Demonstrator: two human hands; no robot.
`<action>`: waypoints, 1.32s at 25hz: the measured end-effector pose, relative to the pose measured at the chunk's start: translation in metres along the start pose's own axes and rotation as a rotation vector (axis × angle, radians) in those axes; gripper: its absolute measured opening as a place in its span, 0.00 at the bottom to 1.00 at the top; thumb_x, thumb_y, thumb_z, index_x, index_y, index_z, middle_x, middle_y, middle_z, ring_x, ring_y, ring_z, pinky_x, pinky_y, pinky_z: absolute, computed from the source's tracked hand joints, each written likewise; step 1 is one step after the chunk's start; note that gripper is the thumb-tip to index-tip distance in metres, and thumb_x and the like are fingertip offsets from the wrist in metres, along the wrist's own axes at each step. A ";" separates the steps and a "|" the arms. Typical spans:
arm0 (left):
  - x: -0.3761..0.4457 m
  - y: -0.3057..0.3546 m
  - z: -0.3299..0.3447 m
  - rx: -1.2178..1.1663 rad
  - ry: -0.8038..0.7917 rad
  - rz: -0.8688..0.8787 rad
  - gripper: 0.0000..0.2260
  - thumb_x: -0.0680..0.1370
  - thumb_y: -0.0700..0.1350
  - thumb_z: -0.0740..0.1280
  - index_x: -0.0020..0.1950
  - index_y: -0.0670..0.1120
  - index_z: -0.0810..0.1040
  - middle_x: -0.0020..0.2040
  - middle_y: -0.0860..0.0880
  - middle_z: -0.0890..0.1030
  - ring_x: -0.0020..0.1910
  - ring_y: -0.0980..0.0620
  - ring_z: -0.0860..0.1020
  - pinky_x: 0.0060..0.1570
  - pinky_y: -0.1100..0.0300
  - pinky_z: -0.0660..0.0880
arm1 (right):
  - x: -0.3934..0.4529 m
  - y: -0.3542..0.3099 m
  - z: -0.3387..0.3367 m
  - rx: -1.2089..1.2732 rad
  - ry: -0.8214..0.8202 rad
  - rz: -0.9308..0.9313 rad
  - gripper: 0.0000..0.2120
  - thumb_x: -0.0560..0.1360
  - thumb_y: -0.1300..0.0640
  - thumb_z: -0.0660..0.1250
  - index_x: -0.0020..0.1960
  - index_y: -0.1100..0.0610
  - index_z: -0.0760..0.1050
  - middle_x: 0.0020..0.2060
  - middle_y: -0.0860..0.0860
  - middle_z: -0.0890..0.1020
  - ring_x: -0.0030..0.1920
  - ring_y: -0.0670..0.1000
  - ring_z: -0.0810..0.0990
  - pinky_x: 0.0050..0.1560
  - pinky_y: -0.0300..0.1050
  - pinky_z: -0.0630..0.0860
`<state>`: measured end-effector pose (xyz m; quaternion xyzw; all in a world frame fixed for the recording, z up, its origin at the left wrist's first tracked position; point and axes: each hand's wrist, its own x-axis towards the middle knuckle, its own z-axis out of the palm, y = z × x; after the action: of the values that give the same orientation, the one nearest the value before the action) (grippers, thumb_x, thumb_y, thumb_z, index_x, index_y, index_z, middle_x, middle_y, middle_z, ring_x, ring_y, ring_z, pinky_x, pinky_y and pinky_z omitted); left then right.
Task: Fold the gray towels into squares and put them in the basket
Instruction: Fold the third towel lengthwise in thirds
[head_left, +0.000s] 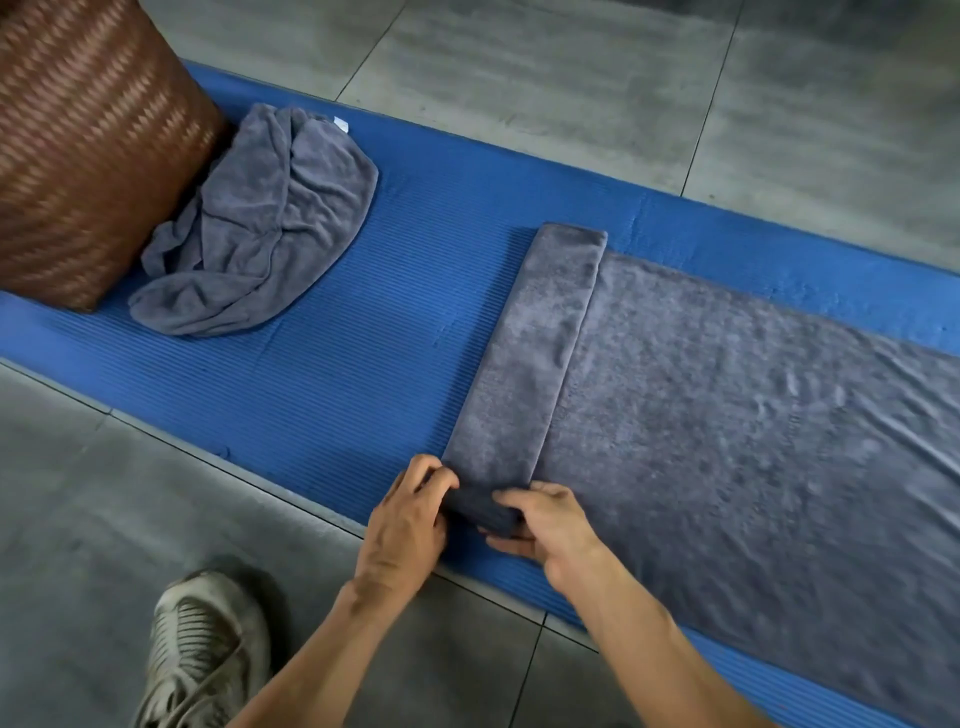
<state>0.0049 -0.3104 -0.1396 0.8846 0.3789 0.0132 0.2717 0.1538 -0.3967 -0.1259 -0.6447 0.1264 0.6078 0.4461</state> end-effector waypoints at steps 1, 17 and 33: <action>-0.001 -0.004 0.000 -0.004 0.002 0.010 0.21 0.64 0.29 0.71 0.51 0.48 0.73 0.56 0.53 0.71 0.44 0.48 0.79 0.36 0.51 0.79 | -0.002 0.004 0.001 -0.009 -0.010 -0.019 0.06 0.74 0.64 0.72 0.50 0.63 0.81 0.43 0.60 0.86 0.44 0.61 0.86 0.43 0.53 0.84; 0.107 0.055 0.005 0.289 -0.106 0.209 0.22 0.82 0.50 0.55 0.76 0.44 0.63 0.77 0.47 0.62 0.76 0.44 0.59 0.74 0.48 0.59 | 0.026 -0.076 -0.018 -0.735 0.496 -0.966 0.06 0.77 0.59 0.63 0.49 0.53 0.79 0.43 0.47 0.83 0.43 0.49 0.80 0.44 0.45 0.77; 0.118 0.034 0.040 0.411 -0.133 0.309 0.31 0.81 0.58 0.53 0.79 0.43 0.54 0.80 0.42 0.52 0.79 0.44 0.50 0.75 0.44 0.52 | 0.156 -0.212 -0.004 -1.577 0.541 -0.873 0.31 0.81 0.36 0.45 0.81 0.45 0.45 0.80 0.52 0.45 0.80 0.57 0.40 0.77 0.56 0.36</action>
<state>0.1211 -0.2685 -0.1784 0.9675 0.2153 -0.0807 0.1054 0.3421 -0.2194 -0.1769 -0.8703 -0.4753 0.1266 0.0245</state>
